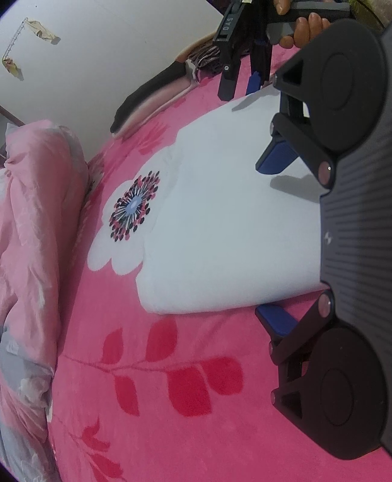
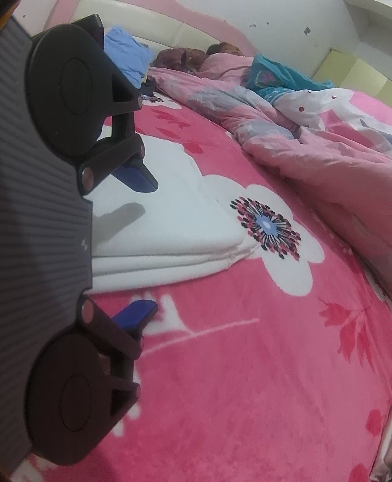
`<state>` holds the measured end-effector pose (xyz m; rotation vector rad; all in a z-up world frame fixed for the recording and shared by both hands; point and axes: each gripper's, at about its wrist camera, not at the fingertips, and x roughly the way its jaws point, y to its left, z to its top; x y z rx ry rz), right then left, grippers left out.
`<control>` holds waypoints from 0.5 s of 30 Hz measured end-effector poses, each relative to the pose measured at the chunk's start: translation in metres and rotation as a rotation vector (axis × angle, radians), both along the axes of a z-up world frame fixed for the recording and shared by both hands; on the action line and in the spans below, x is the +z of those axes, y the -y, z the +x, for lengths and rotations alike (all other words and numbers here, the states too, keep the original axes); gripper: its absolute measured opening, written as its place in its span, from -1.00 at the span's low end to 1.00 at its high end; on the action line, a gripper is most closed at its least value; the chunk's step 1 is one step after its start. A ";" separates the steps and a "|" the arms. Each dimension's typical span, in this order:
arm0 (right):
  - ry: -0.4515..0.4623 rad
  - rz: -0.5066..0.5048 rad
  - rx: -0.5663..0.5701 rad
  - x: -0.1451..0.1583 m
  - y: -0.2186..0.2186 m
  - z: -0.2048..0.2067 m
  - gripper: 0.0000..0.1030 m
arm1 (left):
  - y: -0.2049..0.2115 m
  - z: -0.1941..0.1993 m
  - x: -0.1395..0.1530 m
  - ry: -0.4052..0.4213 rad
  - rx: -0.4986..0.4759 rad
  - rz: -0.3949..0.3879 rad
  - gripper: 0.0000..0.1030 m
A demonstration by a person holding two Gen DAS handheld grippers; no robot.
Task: Fold clothes
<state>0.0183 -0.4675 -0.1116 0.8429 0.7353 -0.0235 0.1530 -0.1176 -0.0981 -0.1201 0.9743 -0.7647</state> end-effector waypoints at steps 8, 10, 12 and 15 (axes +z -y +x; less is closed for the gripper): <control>0.001 0.030 0.026 -0.003 0.001 0.018 0.55 | 0.008 0.013 -0.001 -0.008 -0.014 -0.006 0.81; 0.002 0.038 0.029 -0.004 0.003 0.020 0.55 | 0.009 0.015 -0.001 -0.006 -0.016 -0.006 0.81; 0.004 0.046 0.029 -0.005 0.003 0.021 0.55 | 0.010 0.017 -0.002 -0.005 -0.019 -0.007 0.82; 0.010 0.059 0.029 -0.007 0.005 0.022 0.55 | 0.010 0.019 -0.003 -0.005 -0.023 -0.009 0.82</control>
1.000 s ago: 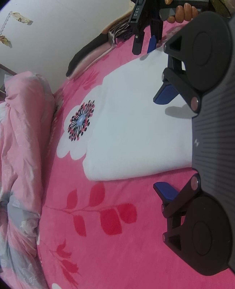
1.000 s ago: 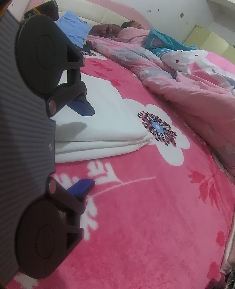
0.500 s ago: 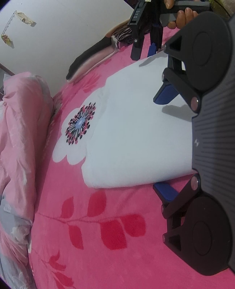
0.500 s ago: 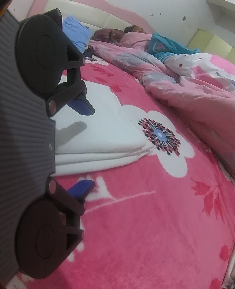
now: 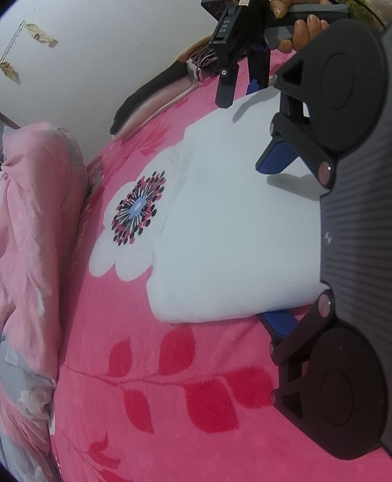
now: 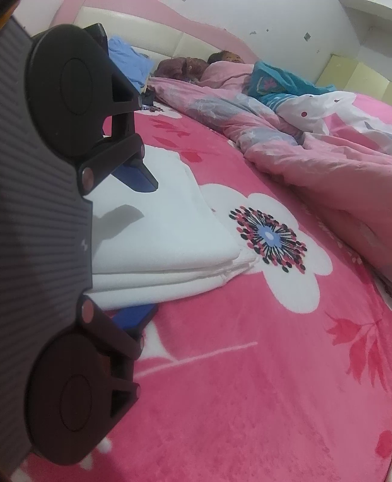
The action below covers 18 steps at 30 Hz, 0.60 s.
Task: Fold clothes
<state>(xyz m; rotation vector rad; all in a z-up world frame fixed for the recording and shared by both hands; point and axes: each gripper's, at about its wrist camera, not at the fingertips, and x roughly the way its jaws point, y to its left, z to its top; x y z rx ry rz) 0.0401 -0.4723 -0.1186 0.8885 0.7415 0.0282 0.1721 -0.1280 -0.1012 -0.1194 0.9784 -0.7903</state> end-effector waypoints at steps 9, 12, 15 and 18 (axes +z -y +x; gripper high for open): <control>0.000 0.018 0.001 -0.002 0.002 0.005 0.57 | -0.002 0.005 0.000 -0.014 0.004 -0.020 0.82; 0.001 0.022 0.004 -0.003 0.002 0.006 0.57 | -0.002 0.004 0.000 -0.015 0.008 -0.020 0.82; 0.005 0.031 0.004 -0.003 0.004 0.006 0.57 | -0.003 0.002 0.002 -0.014 0.009 -0.015 0.82; 0.007 0.029 0.006 -0.003 0.003 0.004 0.57 | -0.003 0.000 0.002 -0.012 0.009 -0.008 0.82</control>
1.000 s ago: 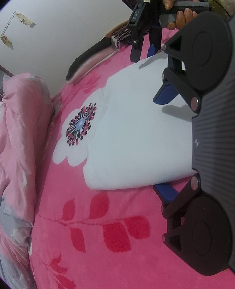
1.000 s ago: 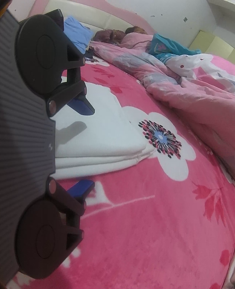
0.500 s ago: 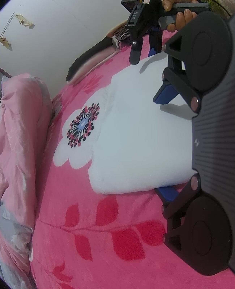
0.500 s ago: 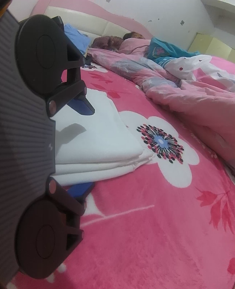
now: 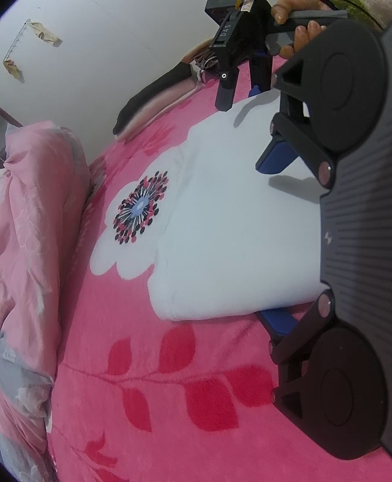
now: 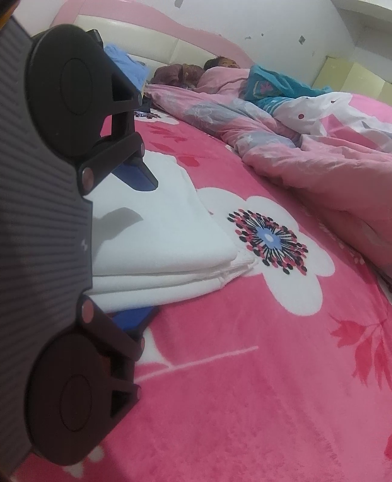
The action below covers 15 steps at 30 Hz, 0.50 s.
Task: Fold clothes
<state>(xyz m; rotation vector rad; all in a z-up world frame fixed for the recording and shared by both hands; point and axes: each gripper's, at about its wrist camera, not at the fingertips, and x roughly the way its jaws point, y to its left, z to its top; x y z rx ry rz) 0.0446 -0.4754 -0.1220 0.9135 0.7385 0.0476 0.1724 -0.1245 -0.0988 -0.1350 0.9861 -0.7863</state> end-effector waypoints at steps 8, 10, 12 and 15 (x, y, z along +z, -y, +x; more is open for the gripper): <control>-0.008 -0.004 0.008 0.002 -0.003 -0.003 0.57 | -0.003 -0.008 0.002 0.000 0.002 0.005 0.82; -0.012 -0.004 0.016 0.003 -0.005 -0.006 0.57 | -0.002 -0.012 0.001 0.006 0.001 0.011 0.81; -0.015 -0.001 0.029 0.005 -0.006 -0.011 0.57 | -0.002 -0.014 0.001 0.015 -0.004 0.015 0.80; -0.018 0.002 0.054 0.005 -0.007 -0.015 0.57 | -0.004 -0.013 -0.001 0.021 -0.009 0.005 0.77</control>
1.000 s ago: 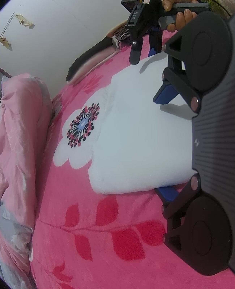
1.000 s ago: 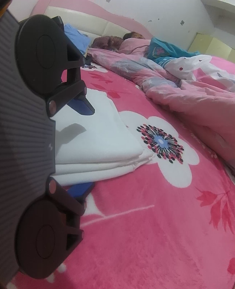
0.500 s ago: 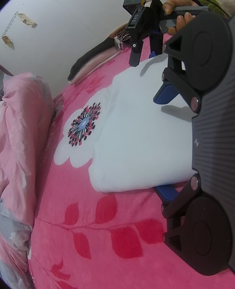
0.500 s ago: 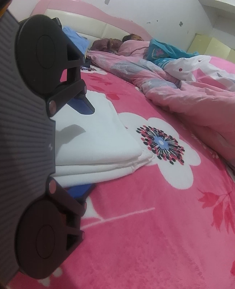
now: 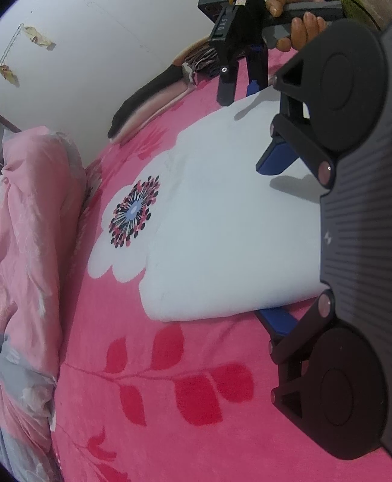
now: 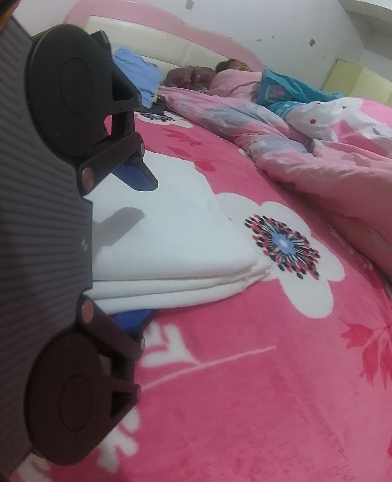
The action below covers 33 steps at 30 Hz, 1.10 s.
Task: Fold clothes
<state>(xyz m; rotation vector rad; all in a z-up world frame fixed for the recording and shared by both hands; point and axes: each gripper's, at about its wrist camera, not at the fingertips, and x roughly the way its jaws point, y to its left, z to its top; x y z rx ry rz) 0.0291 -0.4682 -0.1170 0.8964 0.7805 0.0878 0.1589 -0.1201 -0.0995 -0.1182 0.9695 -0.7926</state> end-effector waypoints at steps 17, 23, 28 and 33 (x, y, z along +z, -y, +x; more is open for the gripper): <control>0.028 0.053 0.055 -0.008 0.010 0.017 0.57 | -0.001 0.022 -0.007 0.004 0.002 -0.043 0.55; 0.041 0.056 0.078 -0.009 0.011 0.017 0.57 | -0.009 0.030 -0.008 -0.029 0.010 -0.064 0.36; 0.050 0.070 0.094 -0.011 0.013 0.030 0.57 | -0.002 0.031 -0.007 -0.008 0.021 -0.047 0.36; 0.059 0.062 0.102 -0.012 0.012 0.034 0.57 | 0.000 0.030 -0.007 0.001 0.031 -0.036 0.35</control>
